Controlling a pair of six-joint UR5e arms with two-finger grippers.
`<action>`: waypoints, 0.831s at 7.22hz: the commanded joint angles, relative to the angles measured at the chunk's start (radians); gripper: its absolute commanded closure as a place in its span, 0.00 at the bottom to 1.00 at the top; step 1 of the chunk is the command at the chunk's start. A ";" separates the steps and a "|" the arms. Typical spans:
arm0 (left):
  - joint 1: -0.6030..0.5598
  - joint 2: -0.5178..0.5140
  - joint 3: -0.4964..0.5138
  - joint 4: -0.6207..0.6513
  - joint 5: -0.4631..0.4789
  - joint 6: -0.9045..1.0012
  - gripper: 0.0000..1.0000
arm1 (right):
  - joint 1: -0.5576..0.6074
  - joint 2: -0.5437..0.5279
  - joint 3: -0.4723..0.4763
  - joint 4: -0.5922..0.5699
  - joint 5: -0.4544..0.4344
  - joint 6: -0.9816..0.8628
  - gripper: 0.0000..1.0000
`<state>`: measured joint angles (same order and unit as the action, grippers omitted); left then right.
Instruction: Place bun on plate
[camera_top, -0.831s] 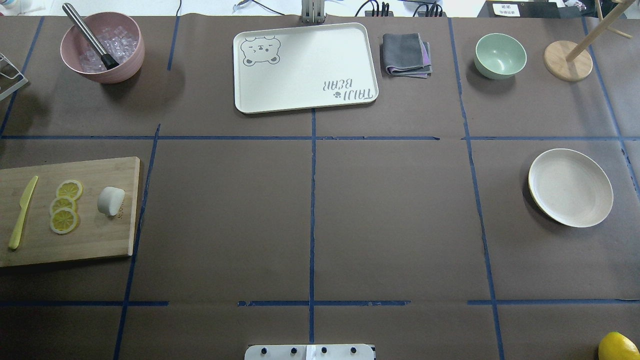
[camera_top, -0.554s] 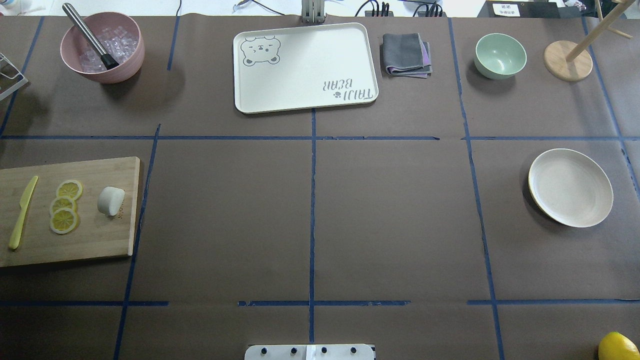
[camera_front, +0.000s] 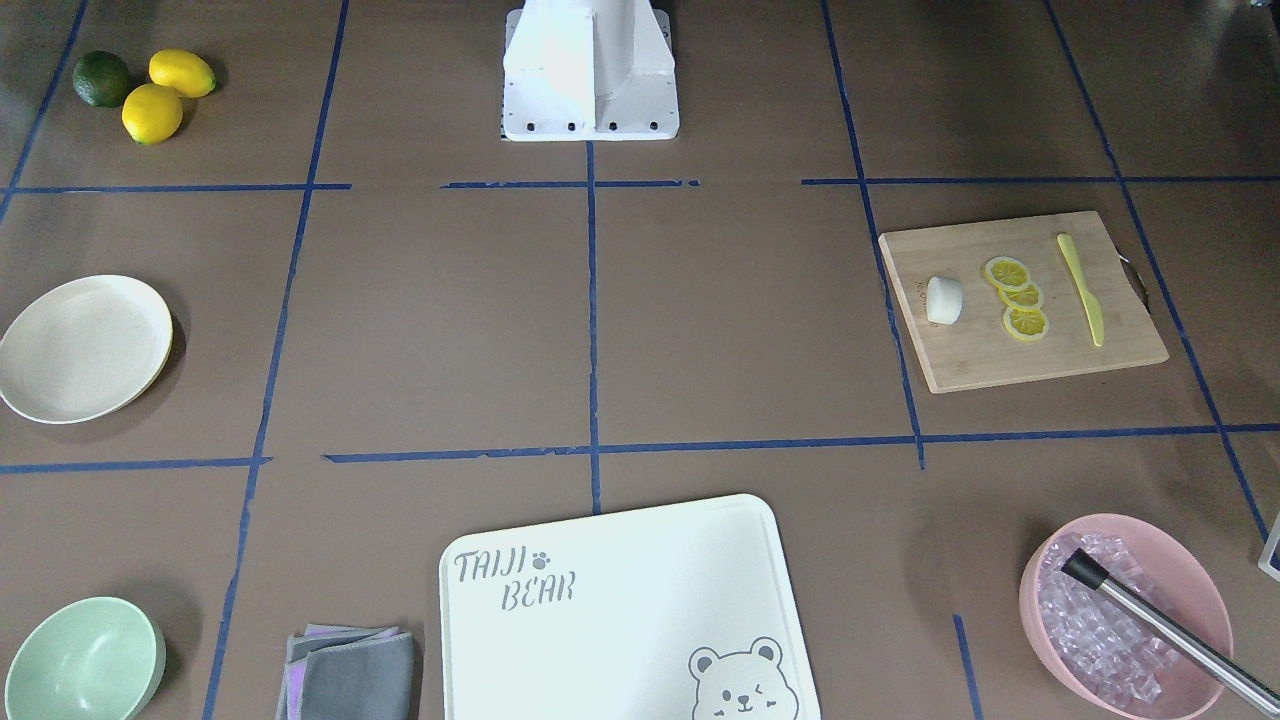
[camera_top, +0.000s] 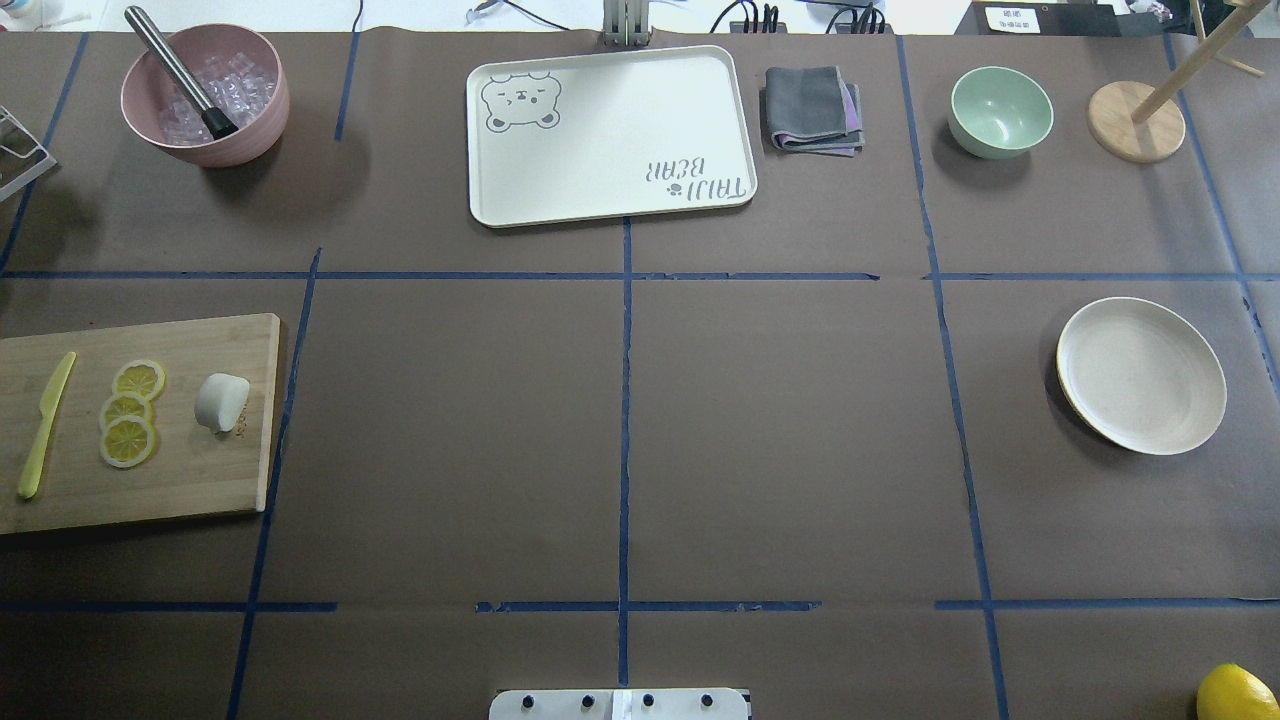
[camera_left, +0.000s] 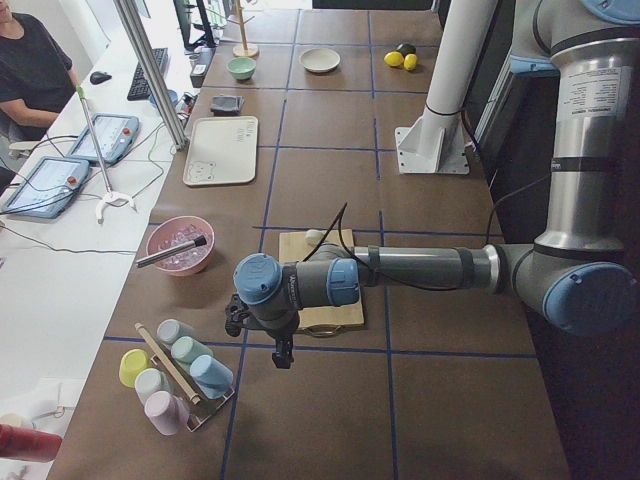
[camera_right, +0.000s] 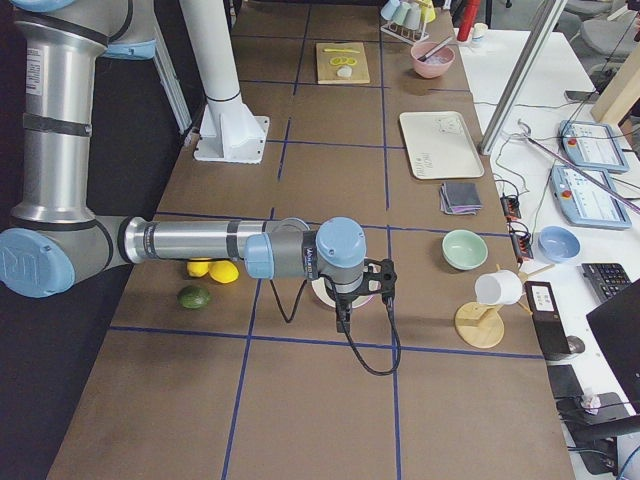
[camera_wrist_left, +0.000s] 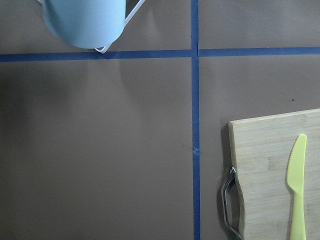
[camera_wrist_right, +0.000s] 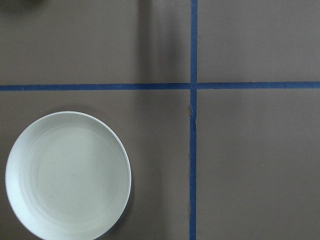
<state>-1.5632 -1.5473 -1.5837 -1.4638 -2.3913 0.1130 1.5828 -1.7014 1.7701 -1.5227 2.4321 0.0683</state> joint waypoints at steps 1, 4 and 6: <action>0.000 0.001 -0.002 0.000 0.000 0.001 0.00 | -0.017 0.107 0.000 -0.010 -0.005 -0.001 0.00; 0.000 0.001 -0.002 -0.001 0.000 0.002 0.00 | -0.096 0.129 -0.064 0.077 -0.004 0.124 0.00; 0.000 0.000 -0.004 -0.003 0.000 0.002 0.00 | -0.154 0.135 -0.215 0.316 -0.013 0.248 0.00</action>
<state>-1.5631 -1.5465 -1.5872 -1.4659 -2.3915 0.1149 1.4680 -1.5708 1.6377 -1.3482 2.4269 0.2313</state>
